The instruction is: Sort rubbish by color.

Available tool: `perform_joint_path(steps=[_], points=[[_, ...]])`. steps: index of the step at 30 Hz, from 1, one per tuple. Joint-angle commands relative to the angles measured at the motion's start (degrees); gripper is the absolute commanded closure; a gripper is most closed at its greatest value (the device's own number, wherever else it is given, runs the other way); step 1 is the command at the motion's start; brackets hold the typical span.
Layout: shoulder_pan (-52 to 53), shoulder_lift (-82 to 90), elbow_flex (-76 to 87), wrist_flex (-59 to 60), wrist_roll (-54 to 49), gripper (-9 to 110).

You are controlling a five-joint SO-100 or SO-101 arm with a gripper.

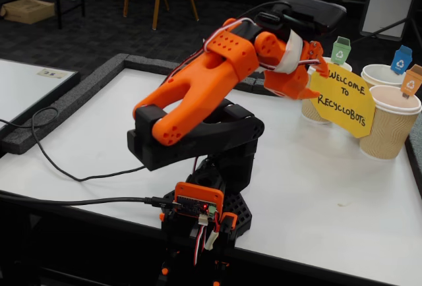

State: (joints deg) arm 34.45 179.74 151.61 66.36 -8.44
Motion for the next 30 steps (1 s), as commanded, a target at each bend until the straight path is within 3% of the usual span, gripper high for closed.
perform_joint_path(steps=[1, 6, 13, 30], points=[[-7.6, 2.8, -3.2, -0.8, -0.5, 94], [-16.7, 8.4, -3.7, -0.6, -0.4, 94], [-20.5, 8.7, -5.6, -2.6, -0.4, 94], [-13.1, 9.0, 0.3, -5.6, -0.4, 94]])
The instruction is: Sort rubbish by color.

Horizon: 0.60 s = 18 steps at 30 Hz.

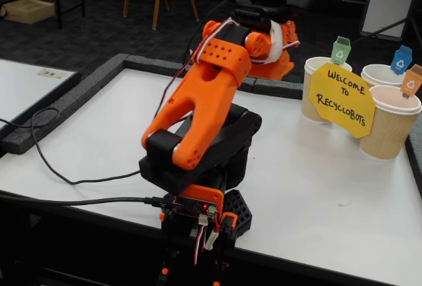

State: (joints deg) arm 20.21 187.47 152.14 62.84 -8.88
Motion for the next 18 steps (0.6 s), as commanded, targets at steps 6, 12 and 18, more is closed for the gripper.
perform_joint_path(steps=[6, 12, 18], points=[[-6.2, 1.1, 4.2, -2.6, 0.1, 94], [-8.3, 1.1, 10.5, -3.2, 0.1, 94], [-13.6, 1.1, 13.4, -1.5, 0.1, 95]])
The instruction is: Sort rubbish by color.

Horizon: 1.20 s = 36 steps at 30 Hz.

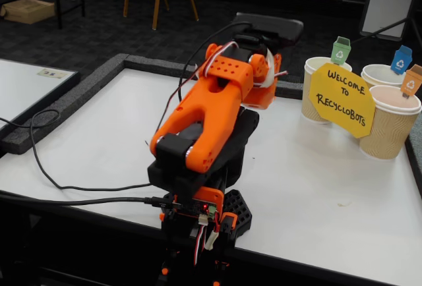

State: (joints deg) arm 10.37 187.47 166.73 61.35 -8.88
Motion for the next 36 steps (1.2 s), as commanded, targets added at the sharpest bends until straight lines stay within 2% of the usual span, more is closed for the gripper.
perform_joint_path(steps=[1, 9, 16, 36], points=[[-5.1, 1.1, -0.7, 0.3, 0.1, 95], [-17.4, 1.1, 6.2, 2.2, 0.1, 97], [-15.3, 1.1, 8.1, 0.9, 0.2, 98], [-9.2, 1.1, 6.2, 8.6, 4.6, 98]])
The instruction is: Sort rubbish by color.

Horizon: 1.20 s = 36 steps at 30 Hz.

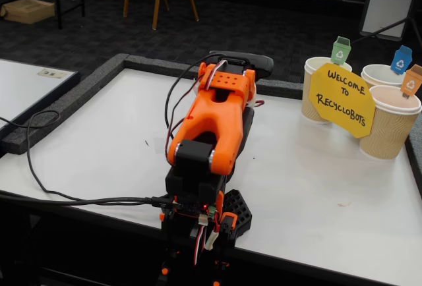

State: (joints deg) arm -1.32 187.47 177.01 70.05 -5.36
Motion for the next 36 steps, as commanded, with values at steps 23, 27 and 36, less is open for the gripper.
perform_joint_path(steps=[23, 27, 36], points=[[8.4, 1.1, -4.2, -0.1, 1.2, 101], [9.5, 1.1, -4.2, -0.1, 3.9, 101], [6.4, 1.1, -4.2, -0.2, 4.0, 101]])
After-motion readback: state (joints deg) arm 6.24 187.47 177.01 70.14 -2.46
